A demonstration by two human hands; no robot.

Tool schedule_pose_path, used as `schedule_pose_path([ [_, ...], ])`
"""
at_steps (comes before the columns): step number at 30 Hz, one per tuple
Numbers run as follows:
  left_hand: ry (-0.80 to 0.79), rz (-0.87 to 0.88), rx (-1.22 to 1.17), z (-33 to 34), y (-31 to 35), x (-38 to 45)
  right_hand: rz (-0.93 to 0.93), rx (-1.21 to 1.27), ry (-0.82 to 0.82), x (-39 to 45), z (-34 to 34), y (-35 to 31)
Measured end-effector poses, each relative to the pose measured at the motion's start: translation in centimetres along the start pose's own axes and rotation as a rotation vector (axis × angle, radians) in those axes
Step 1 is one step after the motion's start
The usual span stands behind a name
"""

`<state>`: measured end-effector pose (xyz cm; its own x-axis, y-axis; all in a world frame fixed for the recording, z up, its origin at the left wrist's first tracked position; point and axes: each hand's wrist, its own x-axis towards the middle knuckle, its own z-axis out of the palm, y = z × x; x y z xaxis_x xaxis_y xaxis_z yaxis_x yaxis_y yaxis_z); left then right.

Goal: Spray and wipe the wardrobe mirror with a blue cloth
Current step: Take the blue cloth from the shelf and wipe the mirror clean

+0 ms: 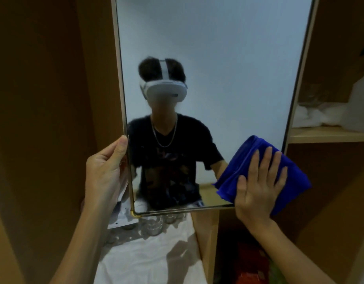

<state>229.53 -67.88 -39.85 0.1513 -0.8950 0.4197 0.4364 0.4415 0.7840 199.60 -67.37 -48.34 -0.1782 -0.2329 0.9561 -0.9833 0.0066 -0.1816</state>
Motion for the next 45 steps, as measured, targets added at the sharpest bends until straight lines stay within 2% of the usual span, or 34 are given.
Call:
schedule_pose_path([
  [9, 0.045, -0.039, 0.019, 0.6, 0.8, -0.9, -0.442, 0.068, -0.115, -0.9, 0.4, -15.2],
  [12, 0.085, -0.025, 0.087, 0.9, 1.1, -1.1, -0.501, 0.051, -0.125, -1.1, 0.4, -18.1],
  [24, 0.095, 0.170, 0.270, 1.2, 0.8, -1.9, -0.522, 0.070, -0.197, -0.7, -0.1, -17.3],
  [36, 0.007, 0.135, 0.239, 1.3, 1.1, -1.1, -0.613, 0.032, -0.229, 0.9, -0.5, -15.8],
  [45, 0.109, 0.010, 0.125, 4.0, 3.4, 0.8, -0.663, -0.007, -0.299, 7.3, -2.3, -16.0],
])
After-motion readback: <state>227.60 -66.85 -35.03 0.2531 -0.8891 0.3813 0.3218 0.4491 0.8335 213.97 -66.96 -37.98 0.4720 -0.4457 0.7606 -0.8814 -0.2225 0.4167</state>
